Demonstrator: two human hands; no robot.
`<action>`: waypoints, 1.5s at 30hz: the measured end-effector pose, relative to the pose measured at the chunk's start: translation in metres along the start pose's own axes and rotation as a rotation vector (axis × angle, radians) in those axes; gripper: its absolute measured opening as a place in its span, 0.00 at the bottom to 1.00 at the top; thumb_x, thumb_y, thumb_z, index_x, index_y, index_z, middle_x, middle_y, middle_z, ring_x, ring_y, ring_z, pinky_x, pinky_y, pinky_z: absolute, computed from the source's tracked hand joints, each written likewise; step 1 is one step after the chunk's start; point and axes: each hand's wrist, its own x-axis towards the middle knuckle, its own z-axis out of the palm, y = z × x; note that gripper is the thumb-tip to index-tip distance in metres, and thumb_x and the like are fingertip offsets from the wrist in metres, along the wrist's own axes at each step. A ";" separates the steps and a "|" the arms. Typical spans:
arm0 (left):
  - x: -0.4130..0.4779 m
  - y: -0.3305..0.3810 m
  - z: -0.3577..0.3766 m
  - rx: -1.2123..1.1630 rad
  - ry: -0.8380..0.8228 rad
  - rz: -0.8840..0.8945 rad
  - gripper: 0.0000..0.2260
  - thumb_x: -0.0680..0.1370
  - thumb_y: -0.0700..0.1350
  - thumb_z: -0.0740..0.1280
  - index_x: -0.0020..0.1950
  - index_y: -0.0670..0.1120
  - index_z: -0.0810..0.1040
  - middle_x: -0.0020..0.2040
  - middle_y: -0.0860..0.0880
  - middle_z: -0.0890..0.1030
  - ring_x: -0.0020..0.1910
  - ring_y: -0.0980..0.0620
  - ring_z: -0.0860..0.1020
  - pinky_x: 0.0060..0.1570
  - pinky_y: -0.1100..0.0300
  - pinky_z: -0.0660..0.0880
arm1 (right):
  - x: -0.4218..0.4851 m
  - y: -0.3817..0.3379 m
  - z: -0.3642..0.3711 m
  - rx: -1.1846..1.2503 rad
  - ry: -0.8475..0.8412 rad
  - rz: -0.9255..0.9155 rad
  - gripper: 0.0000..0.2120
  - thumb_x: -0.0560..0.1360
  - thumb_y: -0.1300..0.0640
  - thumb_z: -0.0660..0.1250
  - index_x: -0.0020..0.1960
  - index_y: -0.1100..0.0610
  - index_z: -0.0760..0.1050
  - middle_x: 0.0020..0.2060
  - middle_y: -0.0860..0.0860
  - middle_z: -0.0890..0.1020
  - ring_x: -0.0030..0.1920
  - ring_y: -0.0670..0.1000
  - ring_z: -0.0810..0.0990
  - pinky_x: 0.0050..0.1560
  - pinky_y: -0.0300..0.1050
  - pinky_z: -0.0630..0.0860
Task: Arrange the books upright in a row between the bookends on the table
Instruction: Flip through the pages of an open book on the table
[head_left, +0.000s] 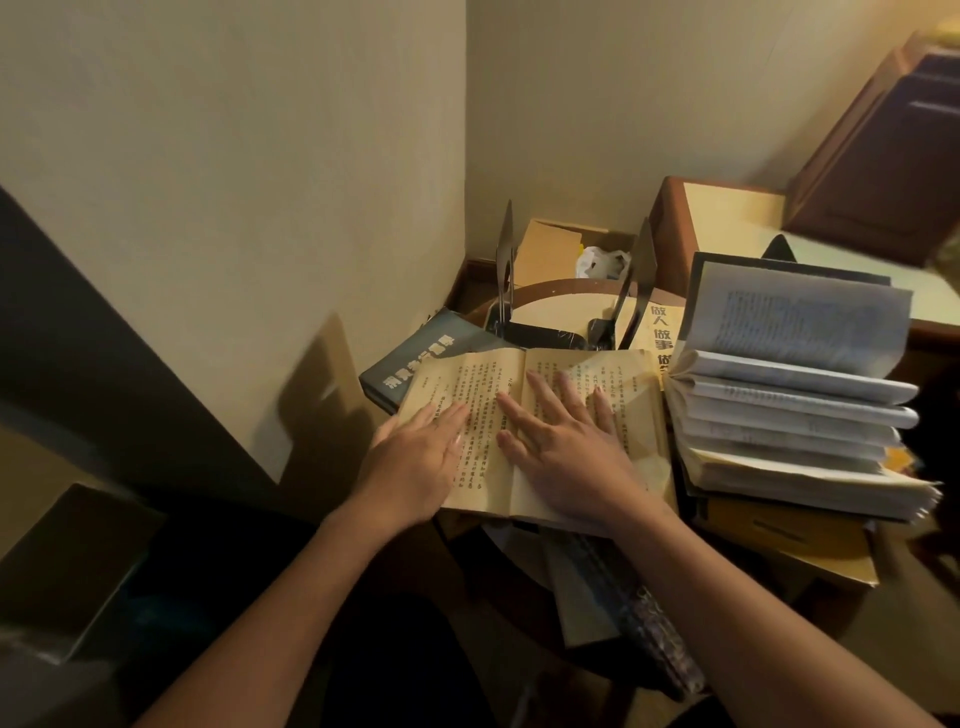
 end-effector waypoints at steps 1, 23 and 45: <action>0.012 0.003 -0.002 0.004 -0.017 -0.014 0.22 0.86 0.52 0.48 0.81 0.57 0.53 0.80 0.55 0.59 0.80 0.54 0.55 0.78 0.44 0.50 | 0.000 0.000 0.000 0.001 0.000 0.003 0.28 0.79 0.30 0.40 0.78 0.32 0.39 0.79 0.43 0.36 0.77 0.52 0.28 0.75 0.62 0.29; -0.025 0.007 0.021 0.065 0.109 -0.060 0.24 0.85 0.54 0.43 0.82 0.53 0.48 0.81 0.56 0.51 0.80 0.57 0.48 0.79 0.46 0.45 | -0.001 -0.003 0.000 -0.010 0.015 0.009 0.29 0.79 0.30 0.39 0.78 0.32 0.39 0.79 0.42 0.36 0.77 0.51 0.28 0.76 0.61 0.31; -0.028 -0.024 -0.003 -1.097 0.199 -0.372 0.30 0.68 0.47 0.80 0.68 0.57 0.77 0.66 0.48 0.78 0.57 0.49 0.81 0.45 0.58 0.82 | -0.019 -0.005 -0.003 0.005 -0.017 -0.028 0.28 0.81 0.33 0.43 0.78 0.33 0.38 0.79 0.43 0.36 0.77 0.52 0.27 0.76 0.61 0.29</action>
